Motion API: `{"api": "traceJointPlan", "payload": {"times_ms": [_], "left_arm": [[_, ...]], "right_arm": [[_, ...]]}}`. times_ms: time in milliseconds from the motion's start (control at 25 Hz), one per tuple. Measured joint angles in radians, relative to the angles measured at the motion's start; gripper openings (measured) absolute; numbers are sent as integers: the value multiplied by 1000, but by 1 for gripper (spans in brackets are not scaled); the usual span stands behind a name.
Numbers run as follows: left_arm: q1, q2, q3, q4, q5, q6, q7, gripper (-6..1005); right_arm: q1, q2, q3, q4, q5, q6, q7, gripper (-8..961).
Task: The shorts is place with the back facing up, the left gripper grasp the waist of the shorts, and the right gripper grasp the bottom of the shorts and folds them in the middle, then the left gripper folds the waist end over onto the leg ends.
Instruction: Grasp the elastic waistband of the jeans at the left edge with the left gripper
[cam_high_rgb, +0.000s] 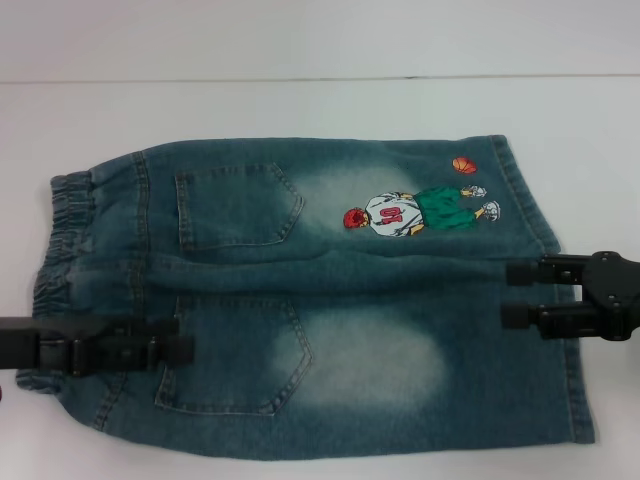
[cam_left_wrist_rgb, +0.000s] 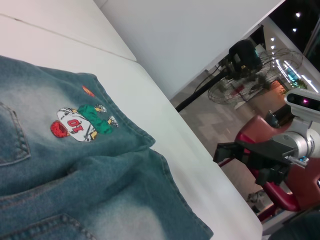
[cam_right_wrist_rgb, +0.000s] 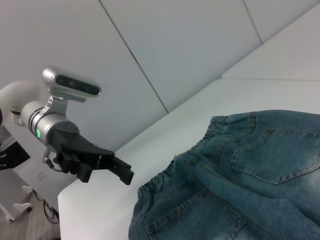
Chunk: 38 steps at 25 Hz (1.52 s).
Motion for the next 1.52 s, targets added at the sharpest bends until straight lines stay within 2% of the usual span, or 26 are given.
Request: {"api": "traceJointPlan", "payload": {"times_ms": [400, 840, 1240, 1360, 1520], "left_arm": [[-4, 7, -1, 7, 4, 12, -17, 841], [-7, 7, -1, 4, 30, 12, -22, 841], [-11, 9, -1, 6, 57, 12, -36, 841], [-13, 13, -5, 11, 68, 6, -62, 841], [-38, 37, -74, 46, 185, -27, -182, 841]], "right_arm": [[10, -8, -3, -4, -1, -4, 12, 850], [9, -6, -5, -4, -1, -4, 13, 851], [9, -1, -56, 4, -2, 14, 5, 851], [10, 1, -63, 5, -2, 21, 4, 851], [12, 3, -70, 5, -2, 27, 4, 850]]}}
